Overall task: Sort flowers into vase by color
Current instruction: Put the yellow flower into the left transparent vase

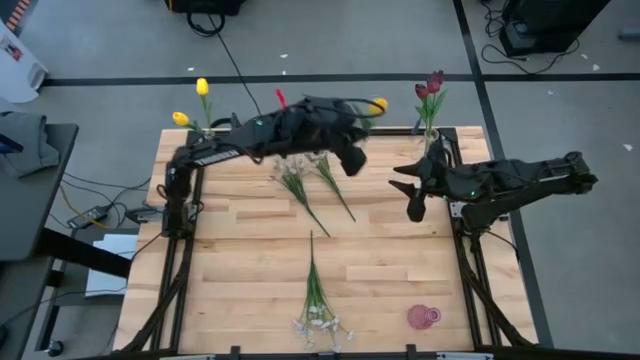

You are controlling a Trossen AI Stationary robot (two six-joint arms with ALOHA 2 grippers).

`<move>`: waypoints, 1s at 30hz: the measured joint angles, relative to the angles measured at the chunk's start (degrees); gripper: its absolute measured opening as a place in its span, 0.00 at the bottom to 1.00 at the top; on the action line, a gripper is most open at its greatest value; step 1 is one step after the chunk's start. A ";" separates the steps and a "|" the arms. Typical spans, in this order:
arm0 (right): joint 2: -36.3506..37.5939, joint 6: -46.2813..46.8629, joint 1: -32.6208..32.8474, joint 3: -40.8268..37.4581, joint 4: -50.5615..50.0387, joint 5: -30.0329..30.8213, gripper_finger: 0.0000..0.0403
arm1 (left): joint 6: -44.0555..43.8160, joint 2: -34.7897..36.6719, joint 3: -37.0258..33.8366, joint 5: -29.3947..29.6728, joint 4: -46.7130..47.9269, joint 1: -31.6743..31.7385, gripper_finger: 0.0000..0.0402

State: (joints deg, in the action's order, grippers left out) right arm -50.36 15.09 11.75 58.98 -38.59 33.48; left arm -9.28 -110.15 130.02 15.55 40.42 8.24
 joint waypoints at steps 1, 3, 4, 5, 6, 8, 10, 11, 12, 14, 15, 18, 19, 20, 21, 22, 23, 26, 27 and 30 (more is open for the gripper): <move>0.34 1.01 0.00 0.00 -1.61 -0.08 0.46 | 0.02 0.95 0.00 1.77 1.43 0.30 0.02; 1.03 3.00 0.01 0.00 -4.91 -0.07 0.48 | 0.04 3.37 0.00 6.12 4.40 0.93 0.02; 1.38 3.94 0.02 0.00 -6.40 -0.07 0.49 | -0.02 4.61 0.01 9.13 5.55 1.20 0.02; 1.74 4.66 0.02 0.00 -7.64 -0.07 0.49 | -0.23 5.86 0.05 12.66 6.94 1.43 0.02; 2.06 5.39 0.02 0.00 -8.83 -0.07 0.49 | -0.66 7.10 0.07 16.38 8.79 1.55 0.02; 2.84 6.62 0.00 0.00 -10.51 -0.04 0.49 | -2.31 9.40 0.07 23.29 12.55 1.81 0.02; 3.57 7.44 0.01 0.00 -11.53 -0.04 0.49 | -5.40 11.86 0.07 29.09 16.80 1.85 0.02; 3.88 7.64 0.02 0.00 -11.89 -0.04 0.49 | -7.52 13.05 0.07 32.05 19.23 1.82 0.02; 4.26 7.75 0.02 0.00 -12.08 -0.02 0.49 | -9.72 14.27 0.07 34.85 21.52 1.82 0.02; 4.81 8.04 0.00 0.00 -12.15 0.22 0.49 | -15.52 16.48 0.09 41.07 27.68 1.81 0.02; 5.15 8.51 0.00 0.00 -12.13 0.51 0.49 | -19.35 17.33 0.10 44.04 30.79 1.82 0.01; 5.82 9.77 0.00 0.00 -12.08 1.00 0.49 | -30.53 19.22 0.11 51.05 39.36 1.85 0.01; 5.96 9.83 0.00 0.00 -12.12 1.00 0.49 | -33.12 19.38 0.11 53.36 41.86 1.83 0.01; 6.06 9.84 0.00 0.00 -12.08 1.03 0.49 | -34.74 19.43 0.13 55.42 44.07 1.82 0.01; 6.27 9.84 0.00 0.00 -12.08 1.00 0.49 | -36.11 19.42 0.15 56.73 46.48 1.82 0.01; 6.31 9.82 0.00 0.00 -12.10 1.00 0.49 | -37.29 19.36 0.13 56.94 48.85 1.82 0.01; 6.33 9.67 0.00 0.00 -12.06 1.00 0.49 | -37.79 19.28 -0.02 56.67 49.86 1.92 0.01; 6.54 8.95 0.00 0.00 -12.08 0.92 0.49 | -36.77 19.59 -2.82 54.83 47.84 2.02 0.01; 6.57 8.95 0.00 0.00 -12.08 0.89 0.49 | -36.77 19.84 -3.85 54.26 47.13 1.84 0.01; 6.70 8.81 0.00 0.00 -12.08 0.37 0.49 | -35.34 20.98 -7.95 50.54 41.66 0.90 0.01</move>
State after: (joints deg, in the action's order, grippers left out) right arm -43.66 23.90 11.75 58.98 -50.68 33.85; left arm -44.62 -89.18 122.06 66.09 82.08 9.14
